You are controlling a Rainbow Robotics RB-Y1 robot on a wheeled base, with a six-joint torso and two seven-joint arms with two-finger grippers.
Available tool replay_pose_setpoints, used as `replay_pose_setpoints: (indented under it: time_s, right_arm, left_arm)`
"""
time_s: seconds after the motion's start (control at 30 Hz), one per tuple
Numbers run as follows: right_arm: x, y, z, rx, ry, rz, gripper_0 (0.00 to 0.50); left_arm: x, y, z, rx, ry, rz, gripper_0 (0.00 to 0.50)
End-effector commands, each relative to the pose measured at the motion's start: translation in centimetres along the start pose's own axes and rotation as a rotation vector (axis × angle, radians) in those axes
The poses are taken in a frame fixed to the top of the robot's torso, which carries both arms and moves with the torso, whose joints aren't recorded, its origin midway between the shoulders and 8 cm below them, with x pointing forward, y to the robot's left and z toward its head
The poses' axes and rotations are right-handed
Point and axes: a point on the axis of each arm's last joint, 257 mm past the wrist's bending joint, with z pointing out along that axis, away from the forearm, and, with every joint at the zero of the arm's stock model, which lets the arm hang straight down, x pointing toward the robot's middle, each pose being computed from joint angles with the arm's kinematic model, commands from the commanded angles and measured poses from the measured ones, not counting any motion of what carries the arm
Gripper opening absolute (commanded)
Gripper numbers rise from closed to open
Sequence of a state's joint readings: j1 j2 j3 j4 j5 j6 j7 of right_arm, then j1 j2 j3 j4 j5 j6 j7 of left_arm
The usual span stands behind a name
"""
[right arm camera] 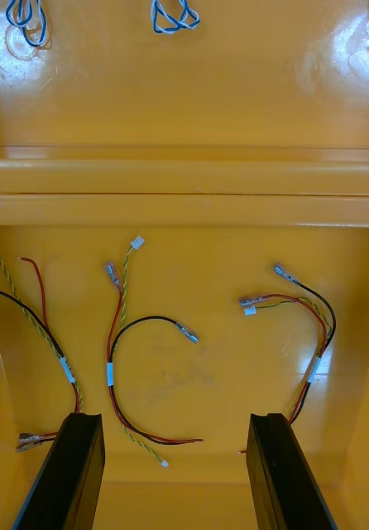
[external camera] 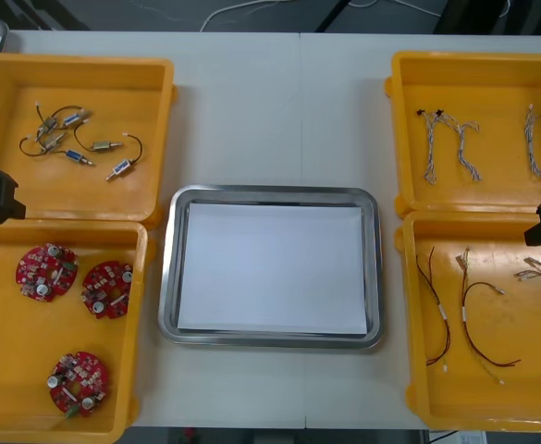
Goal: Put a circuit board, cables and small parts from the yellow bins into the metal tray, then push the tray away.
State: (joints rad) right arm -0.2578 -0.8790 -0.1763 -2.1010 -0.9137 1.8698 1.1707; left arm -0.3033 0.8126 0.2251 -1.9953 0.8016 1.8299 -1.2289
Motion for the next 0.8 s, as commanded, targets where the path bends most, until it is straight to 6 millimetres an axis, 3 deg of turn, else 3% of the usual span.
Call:
replay_pose_setpoints:
  time_s: [0.03,0.8]
  right_arm:
    - [-0.23,-0.72,-0.49,0.004,-0.018,0.028,0.5]
    - [-0.23,-0.72,-0.49,0.004,-0.018,0.028,0.5]
  left_arm:
    - [-0.52,0.59,-1.14,-0.018,-0.025,0.062,0.5]
    - [-0.52,0.59,-1.14,-0.018,-0.025,0.062,0.5]
